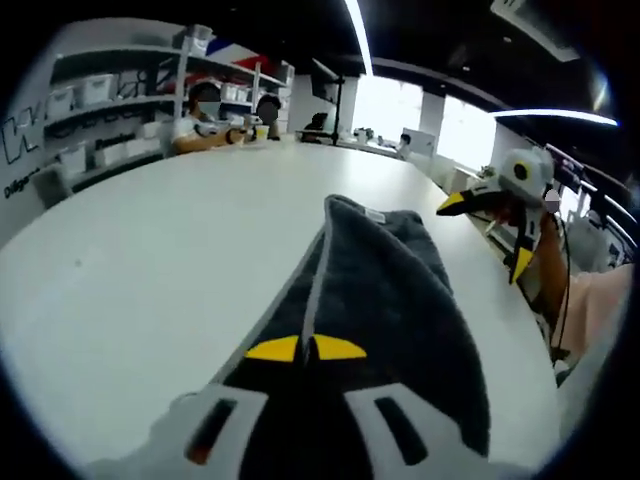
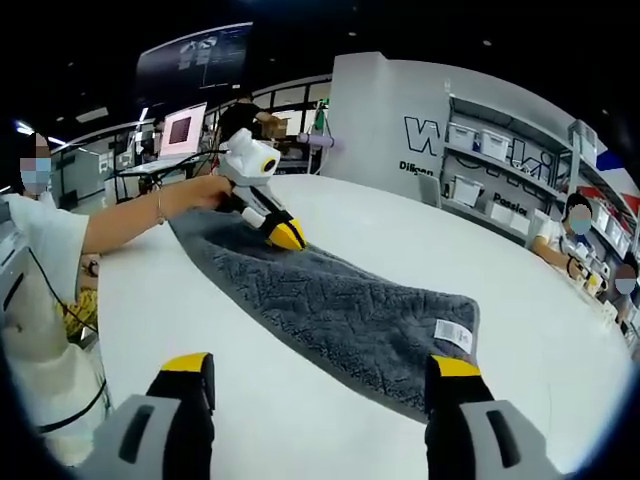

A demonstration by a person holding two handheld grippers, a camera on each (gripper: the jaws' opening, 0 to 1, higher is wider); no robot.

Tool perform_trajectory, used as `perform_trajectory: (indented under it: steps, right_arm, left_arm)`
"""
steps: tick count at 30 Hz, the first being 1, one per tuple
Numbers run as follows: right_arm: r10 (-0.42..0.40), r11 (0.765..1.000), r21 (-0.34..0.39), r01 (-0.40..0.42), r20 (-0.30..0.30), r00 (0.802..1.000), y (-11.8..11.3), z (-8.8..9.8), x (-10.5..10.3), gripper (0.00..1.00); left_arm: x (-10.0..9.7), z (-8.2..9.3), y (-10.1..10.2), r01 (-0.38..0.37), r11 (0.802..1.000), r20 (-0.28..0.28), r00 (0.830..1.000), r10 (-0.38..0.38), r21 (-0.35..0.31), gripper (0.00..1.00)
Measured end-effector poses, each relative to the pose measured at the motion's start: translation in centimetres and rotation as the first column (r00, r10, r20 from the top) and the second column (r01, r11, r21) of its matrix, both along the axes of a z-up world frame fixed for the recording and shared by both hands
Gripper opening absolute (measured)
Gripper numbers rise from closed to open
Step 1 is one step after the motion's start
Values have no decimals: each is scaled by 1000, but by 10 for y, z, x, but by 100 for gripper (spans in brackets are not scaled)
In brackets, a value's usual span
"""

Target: Fold the towel on the table until its edges align and the towel forms a compact rectangular stack.

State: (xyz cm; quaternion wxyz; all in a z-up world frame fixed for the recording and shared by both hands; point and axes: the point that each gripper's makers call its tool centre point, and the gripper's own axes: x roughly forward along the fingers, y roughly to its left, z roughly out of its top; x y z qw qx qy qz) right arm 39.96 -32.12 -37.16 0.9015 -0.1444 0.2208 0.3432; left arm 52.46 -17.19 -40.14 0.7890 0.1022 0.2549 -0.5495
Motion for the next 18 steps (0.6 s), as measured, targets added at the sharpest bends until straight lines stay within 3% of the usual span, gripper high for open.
perform_trajectory:
  steps: [5, 18]
  right_arm:
    - [-7, 1000, 2, 7, -1, 1000, -2, -2, 0, 90]
    - [-7, 1000, 7, 7, 2, 1000, -3, -1, -3, 89]
  left_arm:
    - [13, -5, 1, 5, 999, 32, 999, -6, 45, 12]
    - [9, 4, 3, 14, 998, 78, 997, -19, 65, 2]
